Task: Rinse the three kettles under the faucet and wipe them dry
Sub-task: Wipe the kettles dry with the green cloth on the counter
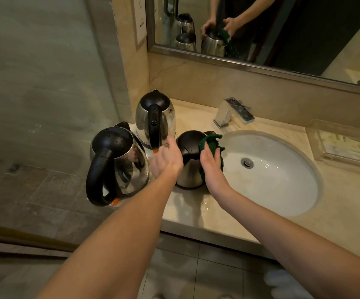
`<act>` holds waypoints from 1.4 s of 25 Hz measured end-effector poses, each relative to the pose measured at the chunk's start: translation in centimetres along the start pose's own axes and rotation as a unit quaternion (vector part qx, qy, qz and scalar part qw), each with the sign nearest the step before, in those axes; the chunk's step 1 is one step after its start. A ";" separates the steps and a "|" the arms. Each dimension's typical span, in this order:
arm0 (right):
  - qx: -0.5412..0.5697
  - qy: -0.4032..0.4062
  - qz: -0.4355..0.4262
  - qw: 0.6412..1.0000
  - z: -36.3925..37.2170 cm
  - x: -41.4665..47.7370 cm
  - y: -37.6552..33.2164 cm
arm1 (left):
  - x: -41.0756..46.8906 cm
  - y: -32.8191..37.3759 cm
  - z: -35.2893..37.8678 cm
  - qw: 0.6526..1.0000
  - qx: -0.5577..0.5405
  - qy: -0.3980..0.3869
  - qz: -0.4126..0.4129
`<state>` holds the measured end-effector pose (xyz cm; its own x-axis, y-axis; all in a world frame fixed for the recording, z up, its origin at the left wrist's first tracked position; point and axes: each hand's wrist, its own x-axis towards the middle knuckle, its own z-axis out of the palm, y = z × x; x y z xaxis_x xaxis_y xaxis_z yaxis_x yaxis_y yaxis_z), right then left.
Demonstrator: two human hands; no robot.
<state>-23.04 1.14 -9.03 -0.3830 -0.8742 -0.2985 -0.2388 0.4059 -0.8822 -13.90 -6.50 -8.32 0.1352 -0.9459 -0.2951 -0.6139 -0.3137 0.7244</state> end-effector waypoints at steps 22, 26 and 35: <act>0.375 0.033 0.171 0.911 -0.1 3.5 1.0 | 0.9 0.3 2.3 0.991 -0.127 -0.024 -0.026; 0.403 0.057 0.200 0.891 0.6 4.9 0.3 | 1.4 1.2 2.9 0.991 -0.128 -0.015 -0.019; 0.432 0.065 0.185 0.880 -0.8 9.9 -2.3 | 4.8 5.3 5.5 0.989 -0.145 -0.002 -0.028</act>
<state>-26.98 -8.26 -9.63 -0.4035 -0.6648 -0.6286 0.6701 0.2530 -0.6978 -20.82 -12.25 -9.32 0.1594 -0.9264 -0.3411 -0.3575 -0.3763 0.8548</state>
